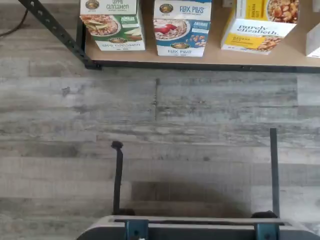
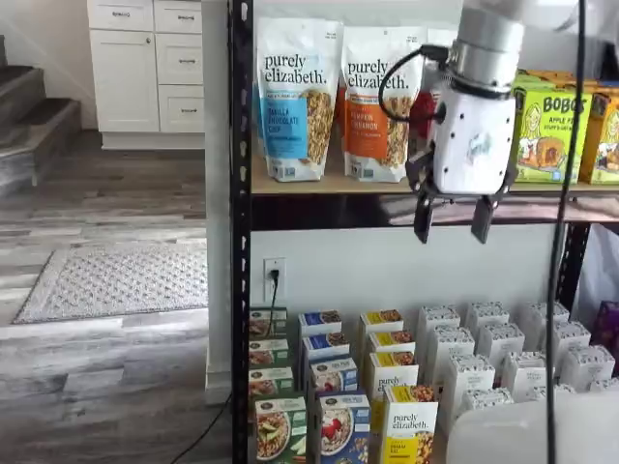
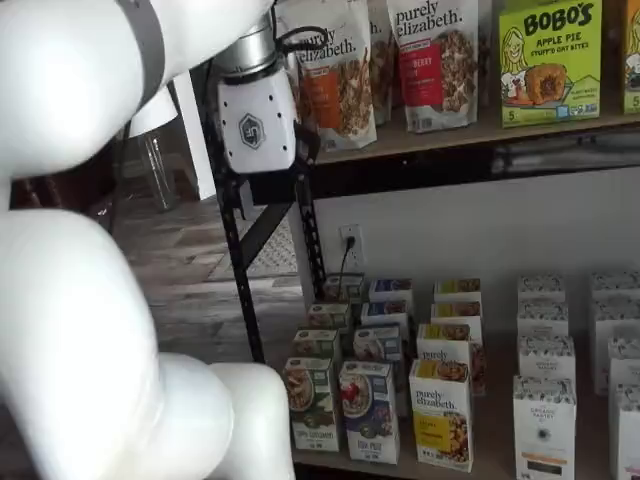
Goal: Pick up the blue and white box that is on the bottom shelf, the second box from the left
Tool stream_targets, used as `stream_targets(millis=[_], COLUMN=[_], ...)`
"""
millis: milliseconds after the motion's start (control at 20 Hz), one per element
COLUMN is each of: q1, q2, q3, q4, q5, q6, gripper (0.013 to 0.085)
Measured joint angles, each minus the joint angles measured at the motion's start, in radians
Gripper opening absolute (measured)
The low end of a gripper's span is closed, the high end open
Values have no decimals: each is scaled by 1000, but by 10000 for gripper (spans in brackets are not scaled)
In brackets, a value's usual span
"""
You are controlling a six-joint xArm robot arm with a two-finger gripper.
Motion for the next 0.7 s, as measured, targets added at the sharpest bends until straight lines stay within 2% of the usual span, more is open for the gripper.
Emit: stream_targets(millis=[400, 700], q1=[6, 10], q2=[40, 104], q3=[78, 140], q4=[11, 18], q5=[-106, -218], q6=[1, -3], gripper=[850, 850])
